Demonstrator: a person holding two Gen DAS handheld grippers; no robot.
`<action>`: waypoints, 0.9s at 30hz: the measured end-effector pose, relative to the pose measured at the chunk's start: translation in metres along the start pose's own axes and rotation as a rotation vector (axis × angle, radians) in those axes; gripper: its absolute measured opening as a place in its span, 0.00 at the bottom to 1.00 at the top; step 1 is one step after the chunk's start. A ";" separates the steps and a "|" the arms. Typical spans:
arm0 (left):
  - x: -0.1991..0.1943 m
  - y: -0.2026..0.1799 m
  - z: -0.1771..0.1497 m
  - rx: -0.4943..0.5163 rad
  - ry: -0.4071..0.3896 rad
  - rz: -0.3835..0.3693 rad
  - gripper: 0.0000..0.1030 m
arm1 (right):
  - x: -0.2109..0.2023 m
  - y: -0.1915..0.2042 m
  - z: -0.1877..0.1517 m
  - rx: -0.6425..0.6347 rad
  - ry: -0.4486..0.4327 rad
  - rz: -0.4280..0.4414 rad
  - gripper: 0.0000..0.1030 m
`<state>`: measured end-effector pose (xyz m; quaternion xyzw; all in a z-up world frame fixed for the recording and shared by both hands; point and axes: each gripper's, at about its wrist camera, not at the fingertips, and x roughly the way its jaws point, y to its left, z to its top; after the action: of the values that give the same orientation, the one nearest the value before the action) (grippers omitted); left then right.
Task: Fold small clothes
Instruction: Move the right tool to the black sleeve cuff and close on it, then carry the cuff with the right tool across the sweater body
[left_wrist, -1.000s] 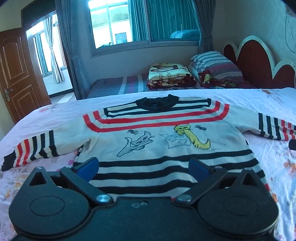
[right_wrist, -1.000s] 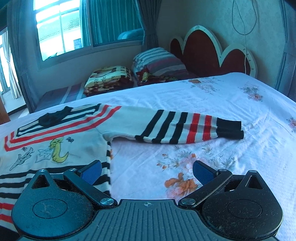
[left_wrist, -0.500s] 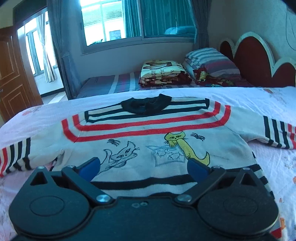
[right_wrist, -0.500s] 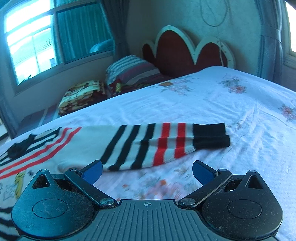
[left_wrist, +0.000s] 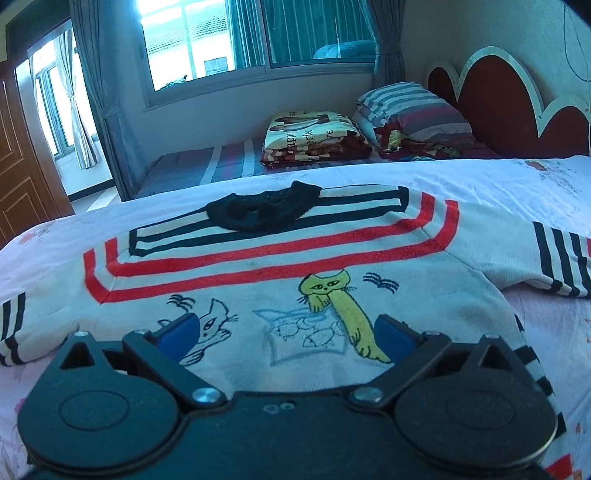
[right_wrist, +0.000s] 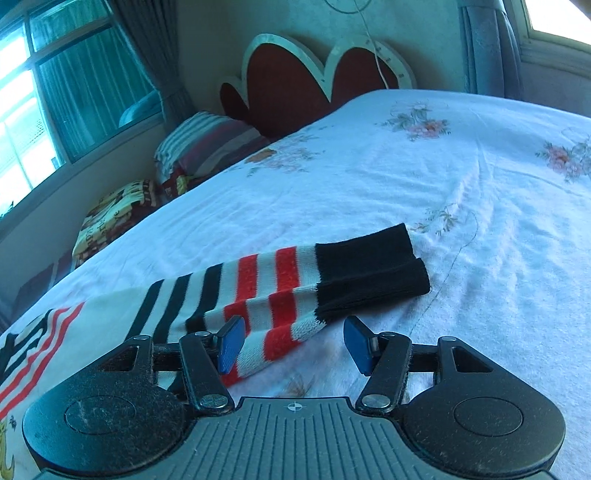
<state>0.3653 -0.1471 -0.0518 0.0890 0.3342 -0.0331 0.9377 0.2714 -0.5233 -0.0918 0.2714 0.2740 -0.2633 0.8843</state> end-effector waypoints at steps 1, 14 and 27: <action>0.003 -0.001 0.001 -0.001 0.003 -0.002 0.98 | 0.003 -0.002 0.001 0.012 0.006 -0.001 0.57; 0.026 0.010 -0.005 0.002 0.047 0.016 0.98 | 0.023 -0.001 0.014 0.024 -0.038 0.000 0.10; 0.019 0.054 -0.007 -0.013 0.056 0.030 0.98 | -0.018 0.131 0.005 -0.233 -0.115 0.190 0.09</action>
<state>0.3824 -0.0928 -0.0614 0.0888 0.3591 -0.0143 0.9289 0.3408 -0.4275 -0.0333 0.1763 0.2248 -0.1597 0.9449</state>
